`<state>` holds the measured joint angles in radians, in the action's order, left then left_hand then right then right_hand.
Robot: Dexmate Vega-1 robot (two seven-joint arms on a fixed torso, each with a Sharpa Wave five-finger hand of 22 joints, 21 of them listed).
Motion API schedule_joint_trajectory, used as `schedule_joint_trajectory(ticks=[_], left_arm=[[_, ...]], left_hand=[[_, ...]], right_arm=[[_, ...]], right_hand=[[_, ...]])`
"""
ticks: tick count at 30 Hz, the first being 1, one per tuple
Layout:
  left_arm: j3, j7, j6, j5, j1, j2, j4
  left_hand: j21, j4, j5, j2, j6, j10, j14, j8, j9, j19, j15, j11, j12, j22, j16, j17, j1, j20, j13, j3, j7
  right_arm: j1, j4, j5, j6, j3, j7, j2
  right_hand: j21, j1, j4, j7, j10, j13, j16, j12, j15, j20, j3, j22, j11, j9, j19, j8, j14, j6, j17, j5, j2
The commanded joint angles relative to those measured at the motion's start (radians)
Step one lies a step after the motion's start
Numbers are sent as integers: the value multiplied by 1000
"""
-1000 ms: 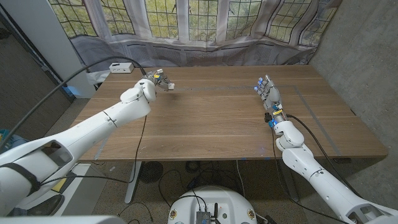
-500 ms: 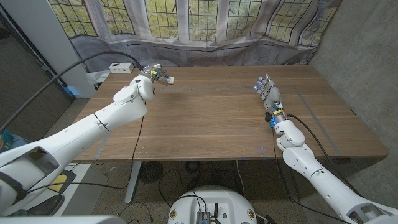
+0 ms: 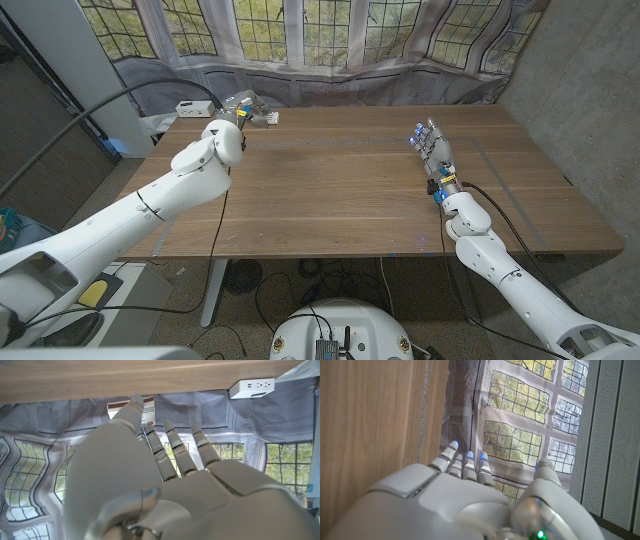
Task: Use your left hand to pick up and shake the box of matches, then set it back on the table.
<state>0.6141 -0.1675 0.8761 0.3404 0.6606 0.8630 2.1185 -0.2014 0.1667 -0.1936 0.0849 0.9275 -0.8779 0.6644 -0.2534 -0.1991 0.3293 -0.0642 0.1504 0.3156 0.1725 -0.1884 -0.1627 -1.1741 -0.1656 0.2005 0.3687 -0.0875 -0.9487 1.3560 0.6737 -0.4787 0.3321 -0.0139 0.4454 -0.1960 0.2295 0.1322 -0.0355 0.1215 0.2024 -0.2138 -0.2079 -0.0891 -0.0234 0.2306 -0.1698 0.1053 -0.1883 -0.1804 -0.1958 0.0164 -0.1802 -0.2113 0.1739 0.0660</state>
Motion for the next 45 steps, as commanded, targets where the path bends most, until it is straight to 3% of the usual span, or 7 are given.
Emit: schedule_joint_trajectory(ticks=[1, 11, 20, 27, 36, 40, 45], left_arm=[[-76, -95, -17, -23, 91, 6, 78], [-146, -150, -80, -98, 156, -20, 67], [-397, -336, -507, -294, 360, -98, -28], [-569, -392, -718, -428, 482, -166, -75], [-715, -269, -1068, -745, 538, -313, -231], [-750, -252, -1154, -899, 548, -400, -258], [-785, -149, -1286, -1098, 555, -484, -311]], left_hand=[[-3, -5, -3, 21, 180, -206, 7, -4, -5, 6, -34, -26, 1, 3, 3, -3, 7, 6, 65, 8, 79], [-3, -5, -4, 22, 181, -207, 11, -1, -6, 10, -34, -23, -1, 3, 3, -4, 9, -2, 72, 8, 75], [-3, -4, -3, 22, 193, -216, 26, -2, -7, 14, -51, -21, 1, 3, -3, -7, 9, 13, 81, 6, 74], [-6, -4, -3, 20, 205, -236, 47, -3, -7, 25, -64, -17, 7, 3, -9, -9, 10, 27, 87, 2, 69], [-7, -8, -2, 16, 215, -247, 67, -3, -7, 34, -70, -5, 9, 4, -10, -7, 22, 48, 95, -2, 59], [-11, -10, -3, 16, 214, -245, 76, -1, -7, 46, -75, 0, 6, 4, -9, -7, 27, 60, 96, -2, 51], [-18, -11, -3, 15, 214, -248, 87, 1, -6, 69, -85, 13, 3, 4, -8, -6, 33, 67, 97, -1, 45]], right_arm=[[-4, 7, -5, -8, -6, 3, 8], [-15, 21, -8, -14, -12, 14, 11], [-17, 29, -10, -4, -9, 18, 12], [-5, 21, -13, 6, 3, 13, 7], [15, 9, -18, 24, 20, 8, -2], [22, 5, -28, 32, 28, 4, 3], [27, 6, -37, 46, 34, 13, 5]], right_hand=[[-1, 9, 4, 1, 11, 2, 0, -1, -5, -5, -1, -5, 2, -4, -5, -4, -7, -9, -4, 3, 2], [-3, 10, 4, -1, 12, 2, -1, -1, -2, -2, -1, -5, 3, -4, -11, -5, -11, -11, -4, 3, 3], [-3, 10, 5, -3, 14, 2, -1, -2, 0, 1, -1, -5, 2, -4, -12, -5, -12, -13, -4, 3, 2], [-3, 11, 5, -4, 15, 2, -1, -2, 1, 2, -1, -5, 3, -4, -12, -5, -12, -14, -4, 3, 2], [-2, 11, 5, -5, 16, 2, -1, -2, 1, 3, -1, -5, 4, -4, -11, -5, -12, -15, -4, 3, 3], [-2, 12, 5, -6, 15, 2, -1, -2, 1, 3, 0, -5, 3, -4, -11, -5, -13, -15, -4, 3, 4], [-3, 12, 5, -6, 15, 2, -1, -1, 1, 2, 0, -5, 3, -4, -12, -5, -13, -15, -4, 3, 4]])
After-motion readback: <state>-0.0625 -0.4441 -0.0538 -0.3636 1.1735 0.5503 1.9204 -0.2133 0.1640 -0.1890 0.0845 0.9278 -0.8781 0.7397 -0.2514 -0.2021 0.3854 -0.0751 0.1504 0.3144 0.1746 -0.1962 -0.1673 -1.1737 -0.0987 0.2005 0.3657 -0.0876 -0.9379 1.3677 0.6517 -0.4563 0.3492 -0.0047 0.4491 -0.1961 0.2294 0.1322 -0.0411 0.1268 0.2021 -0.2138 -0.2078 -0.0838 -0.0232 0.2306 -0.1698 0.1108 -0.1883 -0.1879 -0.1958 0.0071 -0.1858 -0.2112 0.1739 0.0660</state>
